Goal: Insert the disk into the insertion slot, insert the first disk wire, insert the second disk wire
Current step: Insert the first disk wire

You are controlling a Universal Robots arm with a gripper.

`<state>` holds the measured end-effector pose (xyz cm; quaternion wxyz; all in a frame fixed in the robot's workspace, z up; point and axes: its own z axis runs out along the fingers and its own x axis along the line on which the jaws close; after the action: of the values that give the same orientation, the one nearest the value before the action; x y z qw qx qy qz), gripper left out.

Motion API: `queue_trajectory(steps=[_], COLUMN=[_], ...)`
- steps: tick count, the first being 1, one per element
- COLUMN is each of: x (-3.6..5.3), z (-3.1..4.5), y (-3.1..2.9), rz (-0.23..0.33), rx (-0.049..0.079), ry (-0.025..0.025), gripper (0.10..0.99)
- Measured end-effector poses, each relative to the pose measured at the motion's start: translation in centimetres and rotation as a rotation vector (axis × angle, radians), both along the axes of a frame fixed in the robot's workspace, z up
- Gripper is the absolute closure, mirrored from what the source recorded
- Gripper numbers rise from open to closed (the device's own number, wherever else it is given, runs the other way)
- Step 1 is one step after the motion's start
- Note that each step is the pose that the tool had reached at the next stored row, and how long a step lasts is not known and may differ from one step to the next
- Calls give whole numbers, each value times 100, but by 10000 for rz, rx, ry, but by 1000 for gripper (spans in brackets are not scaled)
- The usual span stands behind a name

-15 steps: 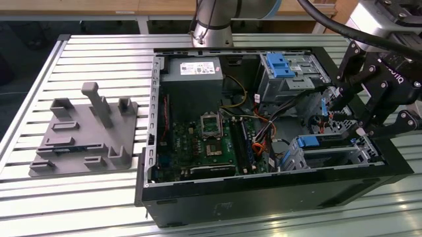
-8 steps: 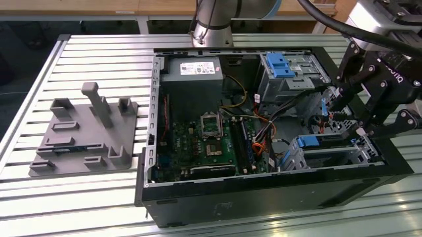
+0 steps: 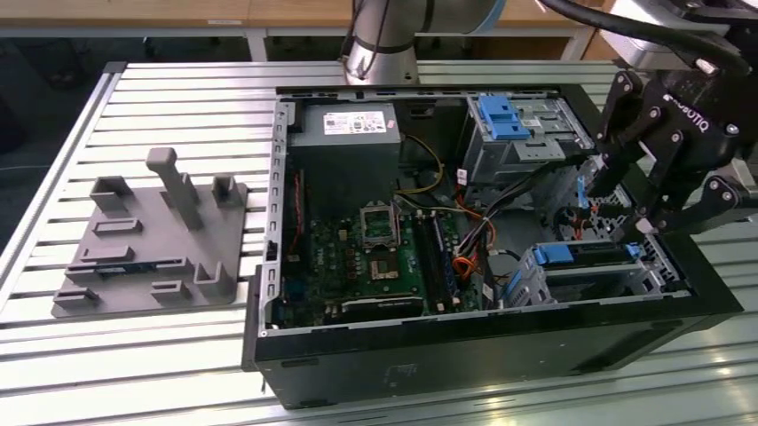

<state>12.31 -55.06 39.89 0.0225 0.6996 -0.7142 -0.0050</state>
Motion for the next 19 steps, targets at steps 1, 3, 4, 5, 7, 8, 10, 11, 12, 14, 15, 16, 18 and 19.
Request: queue_trajectory(steps=[1, 3, 4, 5, 7, 8, 10, 11, 12, 14, 15, 16, 18, 19], x=[8, 15, 17, 19, 22, 23, 26, 28, 32, 48, 64, 84, 144, 176], z=[-3, -10, -11, -13, -14, -15, -18, -18, -20, -27, -32, -36, -53, -62], y=[25, 64, 77, 87, 108, 120, 147, 162, 178, 212, 227, 242, 266, 279], rz=[-1, -2, -6, -17, -37, -45, -62, -67, -73, -87, -91, -93, -94, -92], rx=[-98, -314, -432, -553, -790, -895, -1076, -1156, -1215, -1290, -1308, -1321, -1323, -1323], ry=[0, 0, 0, 0, 0, -1, -2, -2, -1, -1, -1, -1, 0, 3], gripper=[529, 529, 529, 529, 529, 529, 541, 608, 608, 678, 678, 678, 678, 678])
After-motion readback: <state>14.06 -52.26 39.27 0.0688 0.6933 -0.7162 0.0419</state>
